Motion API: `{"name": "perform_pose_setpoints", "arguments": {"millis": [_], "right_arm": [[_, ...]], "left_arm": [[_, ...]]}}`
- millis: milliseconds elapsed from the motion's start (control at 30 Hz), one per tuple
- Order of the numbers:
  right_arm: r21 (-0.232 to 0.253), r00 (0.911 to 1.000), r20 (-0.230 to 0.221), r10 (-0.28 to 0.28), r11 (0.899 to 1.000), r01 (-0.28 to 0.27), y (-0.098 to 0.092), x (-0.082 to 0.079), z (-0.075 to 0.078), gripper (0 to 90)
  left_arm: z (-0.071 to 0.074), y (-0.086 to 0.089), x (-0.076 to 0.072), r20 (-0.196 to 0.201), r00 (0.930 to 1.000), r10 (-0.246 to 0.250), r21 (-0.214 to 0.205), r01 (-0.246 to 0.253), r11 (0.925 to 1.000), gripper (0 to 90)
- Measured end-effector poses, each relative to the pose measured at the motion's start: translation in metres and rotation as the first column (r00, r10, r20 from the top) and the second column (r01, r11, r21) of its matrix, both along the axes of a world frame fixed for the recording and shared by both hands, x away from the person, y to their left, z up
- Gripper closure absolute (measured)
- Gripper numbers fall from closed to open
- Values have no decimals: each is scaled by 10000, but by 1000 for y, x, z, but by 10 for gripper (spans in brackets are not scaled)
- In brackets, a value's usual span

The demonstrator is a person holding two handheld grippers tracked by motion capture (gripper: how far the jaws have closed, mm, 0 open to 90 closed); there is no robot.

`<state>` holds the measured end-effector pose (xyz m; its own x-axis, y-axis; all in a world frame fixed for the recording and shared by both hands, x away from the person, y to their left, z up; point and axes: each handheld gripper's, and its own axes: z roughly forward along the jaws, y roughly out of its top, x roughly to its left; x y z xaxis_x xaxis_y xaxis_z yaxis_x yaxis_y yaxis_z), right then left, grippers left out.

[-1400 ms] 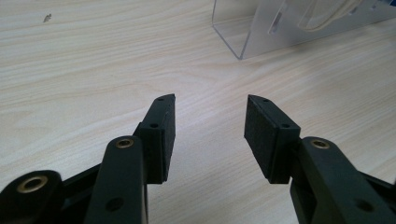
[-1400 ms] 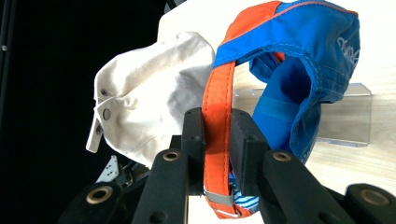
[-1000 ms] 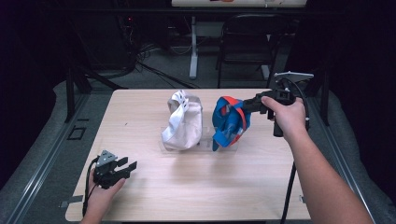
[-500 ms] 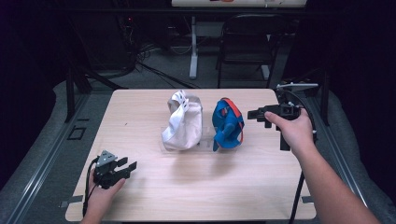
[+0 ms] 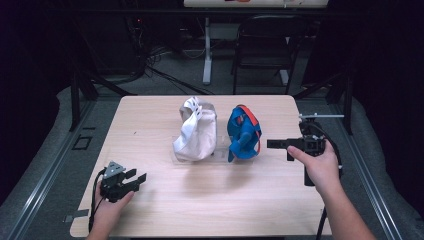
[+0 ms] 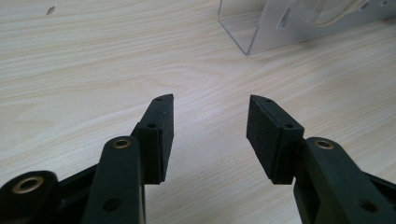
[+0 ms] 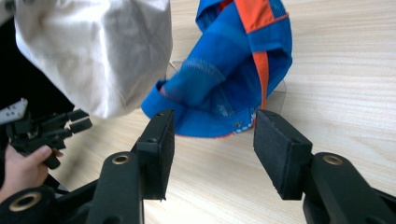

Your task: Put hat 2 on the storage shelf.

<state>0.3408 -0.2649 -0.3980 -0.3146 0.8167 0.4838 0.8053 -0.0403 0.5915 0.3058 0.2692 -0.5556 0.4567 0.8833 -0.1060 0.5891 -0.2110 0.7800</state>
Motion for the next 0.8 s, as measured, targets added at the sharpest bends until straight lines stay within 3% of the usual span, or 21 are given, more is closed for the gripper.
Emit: {"name": "perform_pose_setpoints", "arguments": {"millis": [167, 500, 567, 800], "right_arm": [[-166, 9983, 586, 67, 9998, -57, 0, -19, -15, 484], [-180, 9962, 870, -24, 9998, 40, -1, -50, -21, 472], [-304, 9932, 1160, -74, 9995, 110, 2, -56, -23, 466], [-63, 9845, 1756, -46, 10000, 58, 7, -71, -44, 469]], "left_arm": [[-1, -2, 0, -50, 10000, 21, -25, -21, 10000, 521], [-2, -3, 0, -93, 10000, 3, 33, -3, 10000, 521], [-2, -3, 0, -92, 10000, 0, 33, 0, 10000, 520], [-2, -4, -1, -59, 10000, -39, 6, 39, 10000, 517]]}}
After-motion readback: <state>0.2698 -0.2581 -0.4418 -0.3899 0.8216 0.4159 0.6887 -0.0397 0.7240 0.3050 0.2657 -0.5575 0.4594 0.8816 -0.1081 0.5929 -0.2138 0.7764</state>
